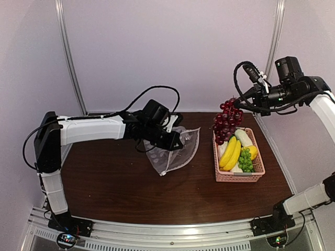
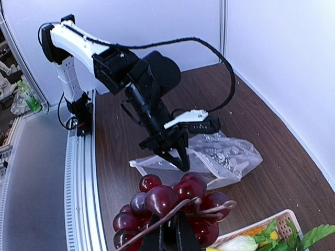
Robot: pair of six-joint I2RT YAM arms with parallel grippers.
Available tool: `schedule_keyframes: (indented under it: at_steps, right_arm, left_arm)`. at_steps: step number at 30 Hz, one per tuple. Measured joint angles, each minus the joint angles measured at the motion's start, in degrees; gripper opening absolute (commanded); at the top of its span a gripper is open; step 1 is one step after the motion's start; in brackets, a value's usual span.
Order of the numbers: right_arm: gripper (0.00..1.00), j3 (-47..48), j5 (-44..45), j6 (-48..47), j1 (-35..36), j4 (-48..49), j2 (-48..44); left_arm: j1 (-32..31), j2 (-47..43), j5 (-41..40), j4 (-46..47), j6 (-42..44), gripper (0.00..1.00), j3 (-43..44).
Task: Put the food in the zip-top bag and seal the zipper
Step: Place the fake fruit in the zipper food storage bag.
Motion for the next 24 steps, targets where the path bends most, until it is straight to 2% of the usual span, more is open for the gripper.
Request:
schedule_keyframes:
  at_steps: [6, 13, 24]
  right_arm:
    - [0.00, -0.68, -3.91, 8.41, 2.71, 11.17, -0.04]
    - [0.00, -0.94, -4.66, 13.09, 5.97, 18.71, 1.03]
    - [0.00, -3.30, 5.44, 10.49, 10.58, 19.43, 5.81]
  left_arm:
    - [0.22, 0.22, 4.31, 6.40, -5.90, 0.00, 0.70]
    - [0.22, 1.05, 8.33, 10.99, -9.84, 0.00, 2.75]
    - [0.22, 1.11, 10.25, 11.34, -11.63, 0.00, 2.80]
